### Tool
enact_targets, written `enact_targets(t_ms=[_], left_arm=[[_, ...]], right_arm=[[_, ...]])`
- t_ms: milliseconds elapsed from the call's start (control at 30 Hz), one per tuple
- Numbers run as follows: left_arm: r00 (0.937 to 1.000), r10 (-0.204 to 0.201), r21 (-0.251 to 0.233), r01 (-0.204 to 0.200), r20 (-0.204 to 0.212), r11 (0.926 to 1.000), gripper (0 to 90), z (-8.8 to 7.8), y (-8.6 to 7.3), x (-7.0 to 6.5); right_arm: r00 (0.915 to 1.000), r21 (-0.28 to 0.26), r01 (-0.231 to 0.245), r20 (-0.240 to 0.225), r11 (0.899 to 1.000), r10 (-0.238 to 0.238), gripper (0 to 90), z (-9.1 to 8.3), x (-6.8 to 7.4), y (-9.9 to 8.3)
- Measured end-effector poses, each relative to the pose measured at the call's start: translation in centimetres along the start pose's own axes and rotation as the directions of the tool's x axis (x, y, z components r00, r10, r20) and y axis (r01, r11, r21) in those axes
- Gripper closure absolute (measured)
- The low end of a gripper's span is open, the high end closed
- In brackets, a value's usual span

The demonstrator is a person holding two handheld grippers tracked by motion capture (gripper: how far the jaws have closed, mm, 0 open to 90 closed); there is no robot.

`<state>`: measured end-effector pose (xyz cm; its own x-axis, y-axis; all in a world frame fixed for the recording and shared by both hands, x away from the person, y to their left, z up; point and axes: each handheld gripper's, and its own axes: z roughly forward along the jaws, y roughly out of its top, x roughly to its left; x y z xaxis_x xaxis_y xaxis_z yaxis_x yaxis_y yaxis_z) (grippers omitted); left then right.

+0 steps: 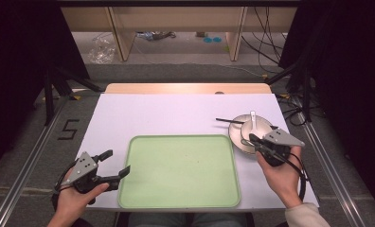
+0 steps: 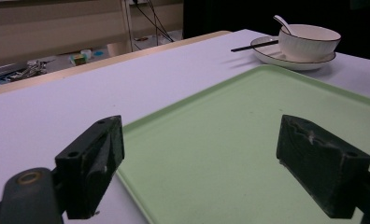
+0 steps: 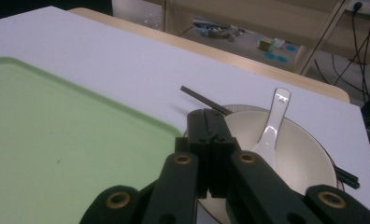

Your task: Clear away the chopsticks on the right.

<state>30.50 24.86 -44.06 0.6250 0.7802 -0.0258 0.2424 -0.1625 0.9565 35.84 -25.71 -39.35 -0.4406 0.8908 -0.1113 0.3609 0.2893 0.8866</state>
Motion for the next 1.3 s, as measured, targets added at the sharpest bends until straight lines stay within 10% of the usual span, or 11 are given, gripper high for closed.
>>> enact_targets(t_ms=[500, 767, 833, 1033, 1100, 1233, 1300], left_arm=[[1.0, -0.003, 0.0, 0.003, -0.003, 1.0, 15.0, 0.0, 0.0, 0.0], [1.0, -0.003, 0.0, 0.003, -0.005, 1.0, 15.0, -0.1, 0.0, 0.0], [1.0, -0.003, 0.001, 0.003, -0.003, 1.0, 15.0, -0.1, 0.0, 0.0], [0.9999, -0.011, -0.001, 0.011, -0.001, 0.9999, 15.1, -0.1, -0.1, 0.0], [0.9999, -0.011, -0.001, 0.011, 0.0, 0.9999, 15.1, -0.1, -0.1, 0.0], [1.0, -0.005, 0.0, 0.005, 0.0, 1.0, 15.1, -0.1, -0.1, 0.0], [1.0, -0.006, 0.0, 0.006, 0.0, 1.0, 15.1, -0.1, -0.1, 0.0]], right_arm=[[0.9955, 0.124, -0.094, 0.024, 0.988, 0.092, 90.0, 7.0, -1.0, 3.0], [0.9967, 0.215, -0.071, 0.052, 0.974, 0.062, 90.0, 10.2, -2.0, 4.2], [0.9909, 0.299, -0.132, 0.063, 0.945, 0.119, 90.0, 11.3, -2.0, 5.0], [0.9815, 0.385, -0.189, 0.102, 0.903, 0.162, 90.0, 13.7, -2.7, 5.6], [0.983, 0.385, -0.18, 0.104, 0.905, 0.151, 90.0, 13.9, -2.9, 5.5], [0.9716, 0.443, -0.235, 0.136, 0.865, 0.194, 90.0, 15.4, -3.3, 5.4], [0.9734, 0.442, -0.226, 0.139, 0.868, 0.182, 90.0, 15.6, -3.4, 5.4]])
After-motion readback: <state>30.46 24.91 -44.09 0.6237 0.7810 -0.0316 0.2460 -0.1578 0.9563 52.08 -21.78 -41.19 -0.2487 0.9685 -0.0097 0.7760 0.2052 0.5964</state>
